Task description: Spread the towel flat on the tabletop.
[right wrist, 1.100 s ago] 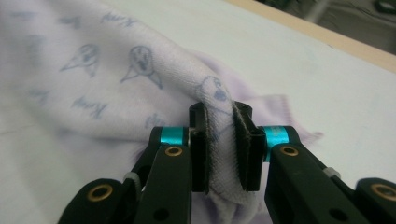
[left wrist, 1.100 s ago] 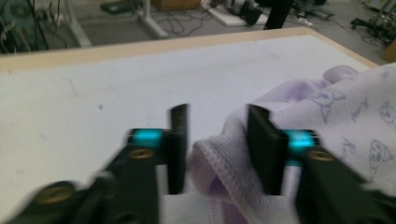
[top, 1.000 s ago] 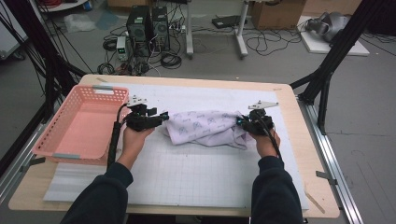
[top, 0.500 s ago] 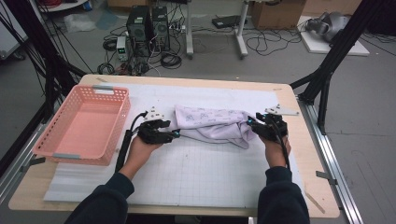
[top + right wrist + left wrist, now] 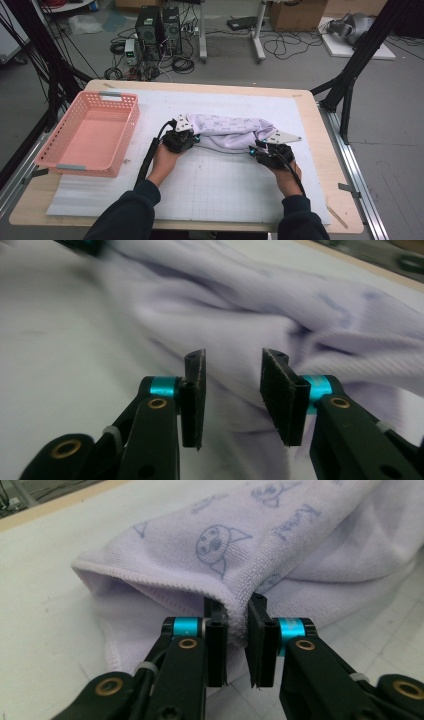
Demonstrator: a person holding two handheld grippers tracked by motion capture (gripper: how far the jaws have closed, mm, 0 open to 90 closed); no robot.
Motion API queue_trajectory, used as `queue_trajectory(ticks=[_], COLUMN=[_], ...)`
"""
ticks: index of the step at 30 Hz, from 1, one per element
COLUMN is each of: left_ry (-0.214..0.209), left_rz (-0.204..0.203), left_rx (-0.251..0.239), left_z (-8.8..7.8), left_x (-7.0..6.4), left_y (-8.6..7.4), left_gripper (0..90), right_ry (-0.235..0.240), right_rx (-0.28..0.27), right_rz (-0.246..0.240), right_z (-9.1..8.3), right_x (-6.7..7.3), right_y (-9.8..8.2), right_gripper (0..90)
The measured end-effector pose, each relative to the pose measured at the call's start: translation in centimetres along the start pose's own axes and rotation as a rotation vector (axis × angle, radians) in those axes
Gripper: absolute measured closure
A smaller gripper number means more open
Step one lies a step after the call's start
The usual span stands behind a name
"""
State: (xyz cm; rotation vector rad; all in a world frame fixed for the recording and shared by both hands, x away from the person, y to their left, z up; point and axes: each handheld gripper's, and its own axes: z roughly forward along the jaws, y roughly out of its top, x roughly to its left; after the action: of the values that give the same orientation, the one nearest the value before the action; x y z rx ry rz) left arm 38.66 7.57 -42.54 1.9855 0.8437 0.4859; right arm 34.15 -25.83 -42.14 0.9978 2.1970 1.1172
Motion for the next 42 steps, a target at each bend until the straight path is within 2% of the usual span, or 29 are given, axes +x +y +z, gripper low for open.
queue_trajectory(ticks=[1, 2, 3, 5, 7, 11, 15, 18, 20, 22, 24, 29, 30, 31, 32, 34, 35, 37, 40, 42], left_ry=[-0.014, -0.035, -0.068, -0.105, -0.117, -0.096, -0.050, -0.016, 0.028, 0.048, 0.067, 0.121, 0.130, 0.140, 0.132, 0.094, 0.081, 0.052, 0.038, 0.031], left_rz=[-0.019, -0.054, -0.090, -0.089, -0.079, -0.082, -0.107, -0.139, -0.137, -0.162, -0.181, -0.168, -0.182, -0.202, -0.220, -0.249, -0.241, -0.214, -0.130, -0.102], left_rx=[-0.012, -0.033, -0.064, -0.099, -0.126, -0.155, -0.183, -0.190, -0.160, -0.161, -0.152, -0.088, -0.076, -0.068, -0.066, -0.060, -0.056, -0.078, -0.073, -0.053], left_z=[-0.5, -1.1, -1.8, -3.2, -4.7, -6.4, -7.1, -6.6, -5.7, -4.9, -3.5, -0.2, 0.5, 1.1, 1.3, 1.4, 1.3, 0.3, -1.3, -1.7], left_x=[0.2, 0.5, 0.7, 1.0, 1.2, 1.7, 2.6, 3.0, 3.1, 3.2, 3.0, 2.6, 2.6, 2.6, 2.6, 2.5, 2.5, 2.1, 1.6, 1.6], left_y=[0.2, 0.3, 0.5, 0.9, 1.0, 1.1, 1.3, 1.3, 1.3, 1.3, 1.6, 2.4, 2.5, 2.5, 2.5, 2.4, 2.4, 2.0, 0.9, 0.0], left_gripper=[81.4, 81.4, 81.4, 81.1, 80.9, 81.1, 81.1, 81.1, 81.3, 81.5, 81.7, 81.1, 78.6, 71.4, 59.4, 47.9, 43.6, 40.2, 41.9, 44.5], right_ry=[-0.047, -0.067, -0.072, -0.038, -0.014, 0.045, 0.109, 0.120, 0.113, 0.098, 0.082, 0.033, 0.020, 0.010, -0.005, -0.016, -0.021, -0.022, -0.025, -0.027], right_rx=[0.032, 0.065, 0.090, 0.099, 0.078, 0.041, -0.015, -0.026, -0.030, -0.047, -0.058, -0.052, -0.046, -0.041, -0.039, -0.041, -0.042, -0.040, -0.041, -0.039], right_rz=[0.008, 0.009, 0.020, 0.037, 0.029, 0.020, -0.011, -0.025, -0.014, 0.004, 0.037, 0.081, 0.085, 0.086, 0.088, 0.096, 0.103, 0.110, 0.107, 0.108], right_z=[0.6, 1.1, 1.5, 1.5, 0.9, -0.7, -3.7, -5.8, -7.2, -8.3, -9.0, -8.9, -8.7, -8.4, -8.0, -7.7, -7.6, -7.4, -7.3, -7.3], right_x=[-0.2, -0.5, -0.8, -1.0, -0.8, -0.5, 0.3, 0.5, 0.3, -0.3, -1.0, -1.9, -1.9, -1.9, -1.9, -1.9, -2.0, -2.0, -2.1, -2.0], right_y=[-0.1, -0.3, -0.5, -0.8, -0.8, -0.5, -0.6, -1.2, -1.8, -2.4, -3.1, -4.5, -4.6, -4.7, -4.7, -4.7, -4.7, -4.8, -4.9, -4.9], right_gripper=[60.1, 60.4, 64.7, 77.6, 83.0, 84.0, 84.0, 84.1, 84.3, 84.3, 84.3, 84.1, 83.9, 83.7, 83.5, 83.1, 82.9, 82.8, 82.6, 82.5])
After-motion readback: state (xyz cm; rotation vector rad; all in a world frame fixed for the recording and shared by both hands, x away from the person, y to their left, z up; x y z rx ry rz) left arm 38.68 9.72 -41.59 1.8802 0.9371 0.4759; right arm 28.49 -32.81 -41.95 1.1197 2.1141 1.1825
